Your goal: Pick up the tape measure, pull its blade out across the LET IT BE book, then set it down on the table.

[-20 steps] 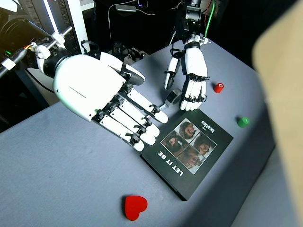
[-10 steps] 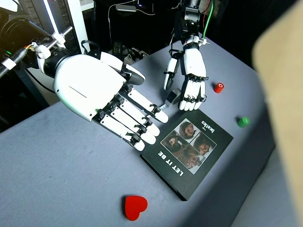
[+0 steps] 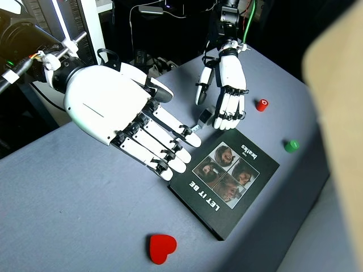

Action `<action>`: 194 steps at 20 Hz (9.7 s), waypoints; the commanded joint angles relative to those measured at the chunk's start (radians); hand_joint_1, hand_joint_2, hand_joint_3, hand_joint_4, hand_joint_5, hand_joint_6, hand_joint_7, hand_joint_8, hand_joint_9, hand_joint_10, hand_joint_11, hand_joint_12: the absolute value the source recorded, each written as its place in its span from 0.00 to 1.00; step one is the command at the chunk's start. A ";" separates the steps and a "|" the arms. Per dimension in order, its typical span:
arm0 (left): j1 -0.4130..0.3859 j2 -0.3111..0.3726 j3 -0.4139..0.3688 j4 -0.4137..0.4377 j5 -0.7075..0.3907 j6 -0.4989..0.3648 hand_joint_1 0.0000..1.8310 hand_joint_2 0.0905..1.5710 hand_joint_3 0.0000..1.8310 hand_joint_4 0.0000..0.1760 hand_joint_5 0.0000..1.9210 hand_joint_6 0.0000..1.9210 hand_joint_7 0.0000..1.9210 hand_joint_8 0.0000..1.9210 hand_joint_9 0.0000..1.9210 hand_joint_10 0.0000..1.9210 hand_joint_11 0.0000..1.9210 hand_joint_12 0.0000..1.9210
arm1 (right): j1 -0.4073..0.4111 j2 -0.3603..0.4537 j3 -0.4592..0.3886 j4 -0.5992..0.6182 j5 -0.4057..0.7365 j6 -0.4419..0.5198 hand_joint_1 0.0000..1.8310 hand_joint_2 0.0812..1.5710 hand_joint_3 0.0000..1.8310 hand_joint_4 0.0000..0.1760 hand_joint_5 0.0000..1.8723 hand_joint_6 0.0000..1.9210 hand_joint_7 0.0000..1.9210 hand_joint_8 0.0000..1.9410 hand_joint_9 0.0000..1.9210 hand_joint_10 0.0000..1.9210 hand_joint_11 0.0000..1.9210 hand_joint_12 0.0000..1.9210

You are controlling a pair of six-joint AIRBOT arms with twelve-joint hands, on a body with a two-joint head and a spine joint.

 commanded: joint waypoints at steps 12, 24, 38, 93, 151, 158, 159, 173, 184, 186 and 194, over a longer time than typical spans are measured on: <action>-0.003 -0.049 0.031 -0.012 -0.098 0.026 0.53 0.70 0.00 0.00 0.25 0.00 0.25 0.00 0.23 0.00 0.10 0.31 | 0.006 0.002 -0.003 -0.087 -0.048 0.009 0.04 0.71 0.00 0.50 0.11 0.00 0.14 0.00 0.10 0.00 0.00 0.41; 0.005 -0.046 0.031 0.002 -0.097 0.021 0.53 0.70 0.00 0.00 0.26 0.00 0.25 0.00 0.23 0.00 0.10 0.31 | 0.006 0.002 -0.003 -0.087 -0.047 0.009 0.05 0.71 0.00 0.49 0.11 0.00 0.14 0.00 0.10 0.00 0.00 0.43; -0.043 0.003 0.020 0.036 -0.074 -0.011 0.53 0.69 0.00 0.00 0.25 0.00 0.25 0.00 0.25 0.00 0.12 0.31 | 0.006 0.002 -0.003 -0.087 -0.047 0.010 0.05 0.71 0.00 0.47 0.12 0.00 0.15 0.00 0.10 0.00 0.00 0.41; -0.008 -0.094 0.054 0.007 0.004 0.164 0.75 0.71 0.00 0.00 0.50 0.47 0.41 0.61 0.49 0.66 0.51 0.53 | 0.003 0.002 -0.006 -0.100 -0.042 0.017 0.06 0.70 0.00 0.46 0.12 0.00 0.15 0.00 0.10 0.00 0.00 0.38; -0.877 0.104 0.002 -1.506 0.592 1.554 0.75 0.69 0.00 0.00 0.51 0.47 0.46 0.53 0.52 0.61 0.55 0.45 | 0.224 -0.417 0.324 0.124 -0.137 -0.209 0.48 0.71 0.00 0.00 0.32 0.00 0.37 0.01 0.33 0.02 0.09 0.59; -0.884 0.100 -0.009 -1.535 0.554 1.552 0.75 0.69 0.00 0.00 0.50 0.47 0.46 0.53 0.52 0.61 0.55 0.45 | 0.223 -0.443 0.373 0.122 -0.125 -0.205 0.48 0.71 0.00 0.00 0.33 0.00 0.37 0.00 0.33 0.02 0.08 0.59; -0.884 0.100 -0.009 -1.537 0.554 1.552 0.75 0.69 0.00 0.00 0.50 0.47 0.46 0.53 0.52 0.61 0.55 0.45 | 0.221 -0.443 0.373 0.122 -0.124 -0.205 0.48 0.71 0.00 0.00 0.33 0.00 0.37 0.00 0.33 0.02 0.09 0.60; -0.885 0.099 -0.012 -1.538 0.546 1.527 0.75 0.69 0.00 0.00 0.50 0.47 0.46 0.53 0.52 0.61 0.55 0.45 | 0.193 -0.440 0.386 0.080 -0.111 -0.217 0.48 0.72 0.00 0.00 0.33 0.00 0.38 0.00 0.34 0.02 0.10 0.60; -0.887 0.100 -0.010 -1.538 0.549 1.519 0.75 0.69 0.00 0.00 0.51 0.47 0.46 0.52 0.52 0.61 0.55 0.44 | 0.207 -0.430 0.397 0.097 -0.075 -0.263 0.48 0.72 0.00 0.00 0.34 0.00 0.38 0.00 0.35 0.02 0.09 0.59; -0.887 0.100 -0.010 -1.537 0.553 1.520 0.75 0.69 0.00 0.00 0.50 0.48 0.46 0.52 0.52 0.61 0.55 0.44 | 0.207 -0.424 0.397 0.098 -0.070 -0.268 0.48 0.72 0.00 0.00 0.34 0.00 0.38 0.00 0.35 0.02 0.09 0.59; -0.884 0.100 -0.006 -1.534 0.559 1.520 0.75 0.69 0.00 0.00 0.51 0.45 0.46 0.53 0.52 0.61 0.56 0.45 | 0.212 -0.409 0.397 0.123 -0.054 -0.297 0.48 0.73 0.00 0.00 0.34 0.00 0.39 0.00 0.36 0.02 0.11 0.60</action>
